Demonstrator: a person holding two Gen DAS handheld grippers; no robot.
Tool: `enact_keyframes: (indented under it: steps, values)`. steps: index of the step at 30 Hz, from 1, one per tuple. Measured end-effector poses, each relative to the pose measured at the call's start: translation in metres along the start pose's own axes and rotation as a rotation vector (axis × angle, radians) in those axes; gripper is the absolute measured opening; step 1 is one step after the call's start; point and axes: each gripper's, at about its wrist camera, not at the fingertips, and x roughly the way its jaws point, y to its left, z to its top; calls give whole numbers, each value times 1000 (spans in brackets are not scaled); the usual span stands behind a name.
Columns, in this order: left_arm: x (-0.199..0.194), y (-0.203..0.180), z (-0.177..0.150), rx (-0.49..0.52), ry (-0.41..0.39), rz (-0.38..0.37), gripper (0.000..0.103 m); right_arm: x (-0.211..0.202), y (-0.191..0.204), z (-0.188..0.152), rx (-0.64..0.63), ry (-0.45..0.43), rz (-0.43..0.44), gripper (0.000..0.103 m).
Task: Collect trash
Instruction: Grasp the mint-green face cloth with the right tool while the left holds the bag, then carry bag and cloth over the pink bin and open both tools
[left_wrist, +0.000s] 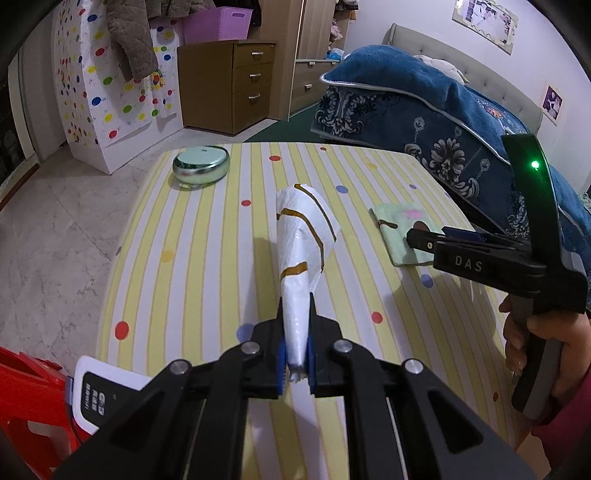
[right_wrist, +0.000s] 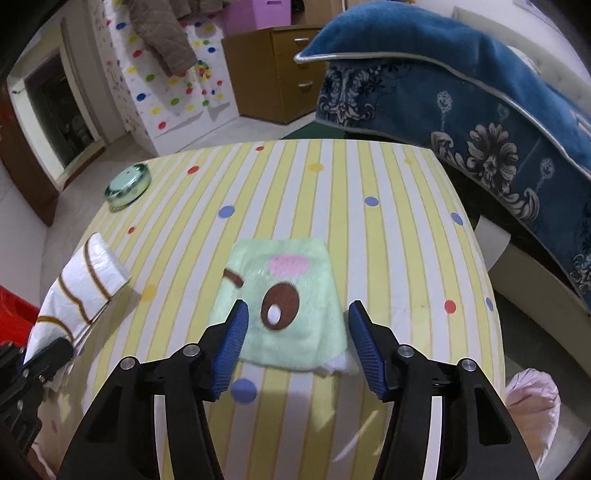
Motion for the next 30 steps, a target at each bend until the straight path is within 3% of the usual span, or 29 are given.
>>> enact_keyframes:
  steps: [3,6,7,9,20,24,28,30]
  values:
    - [-1,-2,-5,2,7,1,6,-8,6,-10,-33,-5,13,35]
    - [-5,-4,-12,5,12,3,6,-20,8,-18,-37,-26,32,26]
    - [-6,-4,-14,3,14,4,6,-24,9,-20,-39,-33,32,17]
    - [-11,-5,-19,4,15,3,6,-36,9,-25,-33,-43,48,13]
    - [-38,-35,-44,54,14,-48,6,-105,-7,-95,51,-27,113,12]
    - [-41,-50,-52,85,23,-69,6,-119,-22,-125,100,5,93,12]
    - [-42,-62,-57,107,31,-82,6,-130,-39,-146,126,15,58,17]
    - [-43,-67,-59,115,33,-87,6,-132,-42,-150,113,23,40,26]
